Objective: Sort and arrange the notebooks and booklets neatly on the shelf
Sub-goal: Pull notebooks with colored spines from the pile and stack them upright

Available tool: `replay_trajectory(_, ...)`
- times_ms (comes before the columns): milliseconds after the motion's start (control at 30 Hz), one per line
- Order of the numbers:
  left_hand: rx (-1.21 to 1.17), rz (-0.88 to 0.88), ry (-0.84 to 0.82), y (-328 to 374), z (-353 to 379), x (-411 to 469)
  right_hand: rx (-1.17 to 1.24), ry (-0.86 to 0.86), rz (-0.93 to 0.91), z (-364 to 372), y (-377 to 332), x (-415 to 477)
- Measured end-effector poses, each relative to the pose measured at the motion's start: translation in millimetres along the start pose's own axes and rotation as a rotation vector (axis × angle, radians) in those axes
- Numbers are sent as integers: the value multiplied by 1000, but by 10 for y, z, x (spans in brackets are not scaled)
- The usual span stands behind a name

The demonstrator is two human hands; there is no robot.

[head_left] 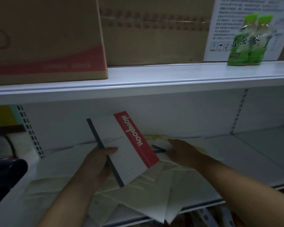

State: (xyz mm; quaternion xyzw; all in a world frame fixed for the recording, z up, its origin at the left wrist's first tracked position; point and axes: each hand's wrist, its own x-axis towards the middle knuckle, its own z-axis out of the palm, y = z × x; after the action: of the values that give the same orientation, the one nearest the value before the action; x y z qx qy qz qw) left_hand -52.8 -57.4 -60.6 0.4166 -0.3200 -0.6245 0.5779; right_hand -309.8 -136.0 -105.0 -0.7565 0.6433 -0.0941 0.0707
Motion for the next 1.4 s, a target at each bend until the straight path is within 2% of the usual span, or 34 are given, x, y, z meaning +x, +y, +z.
replay_trajectory(100,-2,4,15,-47,59,27,-148,86,-113,-25,58,-14)
replay_trajectory(167,3,16,24,-88,96,39,-195,290,-179,-79,70,22)
replay_trajectory(300,-26,72,26,-171,227,39,-71,686,-225,-404,-214,7)
replay_trajectory(333,-43,101,10,-191,281,30,-28,712,-244,-460,-357,-23)
replay_trajectory(400,-78,172,-1,-215,402,5,43,666,-331,-524,-711,-104)
replay_trajectory(500,-56,216,87,-232,519,-3,164,430,-470,-467,-1188,-278)
replay_trajectory(567,-75,202,165,-230,458,1,339,321,-558,-385,-1322,-360)
replay_trajectory(633,-124,177,225,-201,312,3,622,210,-625,-349,-1275,-363)
replay_trajectory(667,-145,164,240,-164,239,-6,755,201,-619,-347,-1184,-319)
replay_trajectory(733,-148,147,276,-49,130,-59,894,332,-516,-348,-951,-216)
replay_trajectory(800,-113,137,320,56,37,-95,805,451,-403,-319,-725,-85)
replay_trajectory(833,-91,128,340,91,2,-112,686,420,-372,-271,-631,-20)
replay_trajectory(867,-68,114,362,111,-35,-122,557,319,-350,-218,-554,37)
replay_trajectory(967,-32,61,431,122,-118,-158,347,-137,-244,-65,-410,116)
replay_trajectory(1000,-25,52,448,119,-140,-166,319,-189,-224,-38,-391,136)
replay_trajectory(1100,18,33,478,123,-185,-186,329,-153,-189,-13,-396,164)
replay_trajectory(1267,61,-6,516,88,-239,-231,214,-24,-233,15,-423,183)
replay_trajectory(1400,55,3,561,27,-308,-304,-32,112,-342,42,-450,160)
